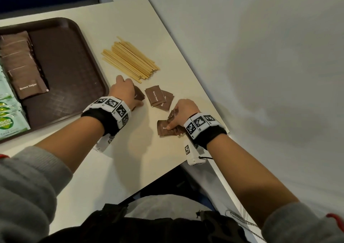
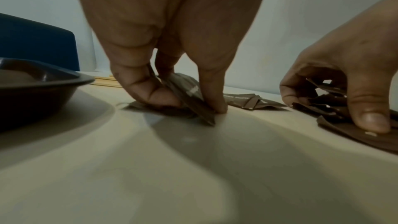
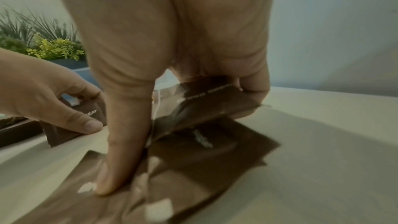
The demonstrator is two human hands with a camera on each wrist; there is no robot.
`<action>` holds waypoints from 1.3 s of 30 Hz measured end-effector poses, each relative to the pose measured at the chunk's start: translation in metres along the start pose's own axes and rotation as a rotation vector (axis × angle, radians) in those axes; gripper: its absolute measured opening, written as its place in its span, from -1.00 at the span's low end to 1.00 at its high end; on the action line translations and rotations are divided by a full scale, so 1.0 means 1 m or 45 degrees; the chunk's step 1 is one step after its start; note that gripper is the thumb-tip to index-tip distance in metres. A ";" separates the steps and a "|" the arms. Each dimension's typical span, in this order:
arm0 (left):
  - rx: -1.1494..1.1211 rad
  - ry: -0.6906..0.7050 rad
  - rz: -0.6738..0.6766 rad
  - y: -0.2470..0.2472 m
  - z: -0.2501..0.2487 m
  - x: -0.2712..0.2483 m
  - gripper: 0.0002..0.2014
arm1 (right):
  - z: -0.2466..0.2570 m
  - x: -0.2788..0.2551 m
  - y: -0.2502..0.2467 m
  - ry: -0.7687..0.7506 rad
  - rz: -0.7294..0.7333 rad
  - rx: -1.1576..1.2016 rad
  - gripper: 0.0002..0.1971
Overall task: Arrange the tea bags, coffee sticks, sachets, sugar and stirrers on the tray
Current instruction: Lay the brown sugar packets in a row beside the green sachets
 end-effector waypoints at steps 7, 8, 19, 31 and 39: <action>-0.021 -0.021 -0.034 0.005 0.000 -0.007 -0.37 | 0.000 -0.003 0.001 -0.143 0.027 -0.067 -0.67; -0.040 -0.031 -0.032 0.006 0.000 -0.008 -0.35 | 0.000 -0.003 0.001 -0.174 0.023 -0.083 -0.68; 0.081 0.071 0.025 0.008 0.003 -0.010 -0.46 | -0.012 -0.006 -0.018 -0.245 -0.058 0.198 -0.69; -1.435 -0.093 0.039 0.010 -0.022 -0.032 -0.79 | 0.039 0.001 -0.029 -0.439 -0.200 0.641 -0.70; -1.697 0.004 0.125 0.005 -0.021 -0.048 -0.64 | 0.061 -0.001 -0.027 -0.499 -0.148 0.736 -0.77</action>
Point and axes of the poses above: each hand's wrist, its own x-axis towards the middle knuckle, its own y-axis out of the palm, z = x × y, the point moved 1 cm from there along x, towards the middle knuckle, and after that the axes turned 2 degrees about -x, right-handed, at the moved point
